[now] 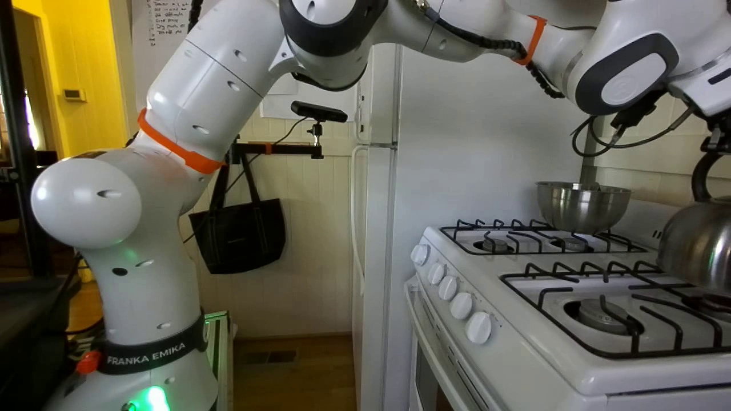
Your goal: Move the silver kettle to the back right plate of the stove then move the silver bowl forwards and remove the silver spoon from the bowl.
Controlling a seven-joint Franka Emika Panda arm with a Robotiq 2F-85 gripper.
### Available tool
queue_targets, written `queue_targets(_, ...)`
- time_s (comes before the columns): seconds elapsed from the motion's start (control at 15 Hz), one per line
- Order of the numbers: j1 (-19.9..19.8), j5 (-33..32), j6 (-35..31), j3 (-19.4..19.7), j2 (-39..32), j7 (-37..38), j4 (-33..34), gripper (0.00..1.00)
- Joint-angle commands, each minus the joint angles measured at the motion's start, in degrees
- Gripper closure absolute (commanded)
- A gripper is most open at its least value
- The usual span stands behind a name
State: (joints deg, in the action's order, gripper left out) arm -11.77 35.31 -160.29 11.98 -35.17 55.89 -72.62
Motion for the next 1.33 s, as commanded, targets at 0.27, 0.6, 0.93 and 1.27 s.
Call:
queue_targets(0.27, -0.25, -2.24, -2.58, -1.03, 4.88, 0.89, -3.94, 0.23)
queue_targets(0.6, -0.61, -3.48, 6.81, -0.63, 14.30, -8.66, -11.92, 0.00)
queue_targets(0.93, -2.32, -1.47, 18.47, -4.23, 22.83, -20.30, -17.74, 0.00)
queue_targets(1.27, 0.65, -6.26, 32.88, -4.76, 20.27, -20.38, -13.06, 0.00)
